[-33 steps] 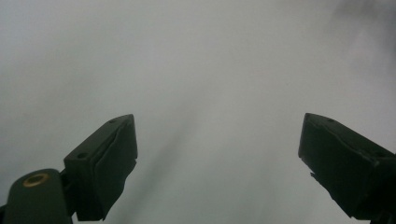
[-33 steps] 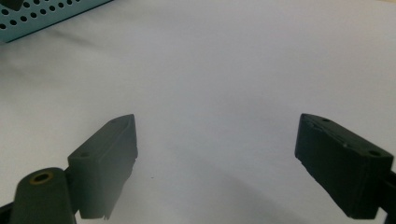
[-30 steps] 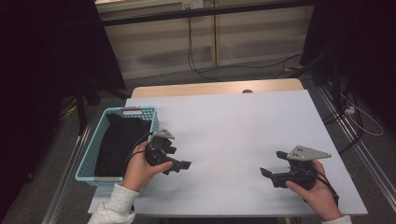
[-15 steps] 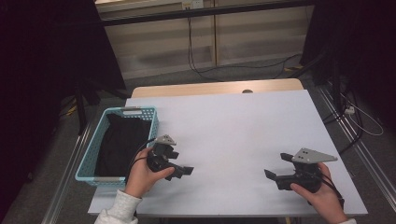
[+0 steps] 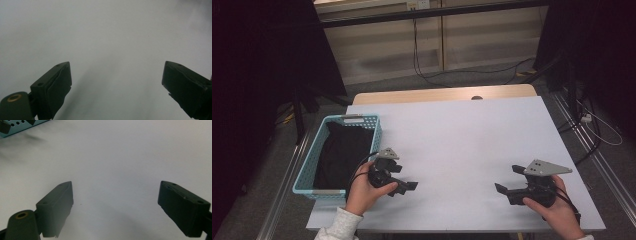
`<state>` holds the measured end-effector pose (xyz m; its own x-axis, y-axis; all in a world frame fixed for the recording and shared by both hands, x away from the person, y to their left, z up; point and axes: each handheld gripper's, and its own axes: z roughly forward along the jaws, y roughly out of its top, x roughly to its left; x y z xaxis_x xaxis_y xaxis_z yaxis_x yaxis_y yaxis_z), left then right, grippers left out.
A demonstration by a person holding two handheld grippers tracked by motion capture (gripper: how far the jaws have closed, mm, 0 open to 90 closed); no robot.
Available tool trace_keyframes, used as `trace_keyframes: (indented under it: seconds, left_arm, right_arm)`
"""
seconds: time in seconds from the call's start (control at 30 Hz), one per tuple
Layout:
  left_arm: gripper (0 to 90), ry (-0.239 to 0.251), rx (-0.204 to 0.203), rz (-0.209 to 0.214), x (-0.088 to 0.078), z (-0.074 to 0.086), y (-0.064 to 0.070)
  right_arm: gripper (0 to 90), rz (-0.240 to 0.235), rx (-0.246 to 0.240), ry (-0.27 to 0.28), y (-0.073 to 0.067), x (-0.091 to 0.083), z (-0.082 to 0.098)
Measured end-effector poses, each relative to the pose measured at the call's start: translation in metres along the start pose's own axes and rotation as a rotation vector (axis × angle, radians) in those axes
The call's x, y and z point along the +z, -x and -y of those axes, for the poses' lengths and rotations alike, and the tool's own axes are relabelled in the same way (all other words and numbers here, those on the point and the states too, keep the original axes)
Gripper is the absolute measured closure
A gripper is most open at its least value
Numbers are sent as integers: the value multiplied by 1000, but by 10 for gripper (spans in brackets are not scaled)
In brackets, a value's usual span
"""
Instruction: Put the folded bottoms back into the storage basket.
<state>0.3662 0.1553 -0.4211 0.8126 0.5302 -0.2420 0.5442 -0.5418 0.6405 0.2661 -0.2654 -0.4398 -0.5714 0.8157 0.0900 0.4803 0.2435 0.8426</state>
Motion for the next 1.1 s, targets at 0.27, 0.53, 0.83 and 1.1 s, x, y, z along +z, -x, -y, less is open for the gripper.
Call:
trace_keyframes:
  seconds: [0.27, 0.53, 0.83, 1.1]
  left_arm:
    - [90, 9, -2, -2, -2, 4, -1]
    - [88, 17, 17, 4, -1, 6, -2]
    - [87, 14, 14, -5, -2, 11, -4]
    - [87, 24, 21, 0, -3, 13, -4]
  right_arm:
    - [121, -1, -8, -16, 0, 1, 2]
    - [119, -3, -13, -25, 1, -1, 5]
    - [117, 1, -13, -31, 1, -4, 8]
    - [109, -2, -18, -40, 1, -4, 9]
